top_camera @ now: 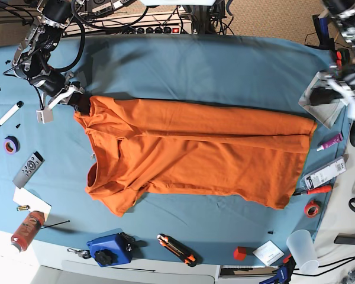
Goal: Layout the t-shirt on the table in an organized manner, then fold the t-shirt properly
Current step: 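Grasp the shirt's shoulder corners with both grippers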
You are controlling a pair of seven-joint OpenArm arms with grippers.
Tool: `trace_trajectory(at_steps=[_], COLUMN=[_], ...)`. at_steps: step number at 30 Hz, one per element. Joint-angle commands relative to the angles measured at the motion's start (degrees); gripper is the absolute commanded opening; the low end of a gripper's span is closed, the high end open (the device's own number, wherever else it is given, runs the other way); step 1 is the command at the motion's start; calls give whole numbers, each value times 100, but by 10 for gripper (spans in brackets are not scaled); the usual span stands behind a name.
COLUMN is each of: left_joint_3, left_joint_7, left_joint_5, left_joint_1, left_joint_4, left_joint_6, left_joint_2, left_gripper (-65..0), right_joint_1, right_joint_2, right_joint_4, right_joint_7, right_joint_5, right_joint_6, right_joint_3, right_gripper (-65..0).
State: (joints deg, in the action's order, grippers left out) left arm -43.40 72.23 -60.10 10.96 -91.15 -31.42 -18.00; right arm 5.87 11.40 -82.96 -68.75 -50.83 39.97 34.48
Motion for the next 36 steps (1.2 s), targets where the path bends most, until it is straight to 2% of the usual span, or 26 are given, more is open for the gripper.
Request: trace_trajectory(at_steps=[1, 3, 6, 10, 16, 27, 36], left_joint_3=[170, 516, 807, 861, 861, 861, 861], left_joint_7=[-273, -551, -713, -780, -769, -1021, -1231], left_joint_5=[125, 595, 1158, 1832, 2334, 2282, 2277], left_joint_1=[-70, -179, -476, -850, -1064, -1102, -1224], left_joint_4=[-101, -101, -94, -94, -39, 107, 667], left_joint_6=[4, 87, 483, 1113, 1537, 1598, 1665], left_joint_2=[-98, -46, 50, 146, 181, 201, 214], left_gripper=[-319, -319, -319, -319, -319, -319, -320], right_joint_1=[-31, -31, -28, -31, -28, -28, -28], right_joint_2=[85, 90, 122, 203, 291, 289, 289], right_joint_4=[-66, -66, -66, -66, -66, -66, -66], right_joint_7=[-31, -83, -131, -153, -240, -308, -326], right_joint_5=[55, 55, 57, 55, 55, 55, 46], right_joint_6=[3, 3, 3, 3, 3, 3, 3], right_joint_3=[11, 13, 11, 13, 13, 13, 13], right_gripper=[-650, -650, -650, -650, -650, -650, -650])
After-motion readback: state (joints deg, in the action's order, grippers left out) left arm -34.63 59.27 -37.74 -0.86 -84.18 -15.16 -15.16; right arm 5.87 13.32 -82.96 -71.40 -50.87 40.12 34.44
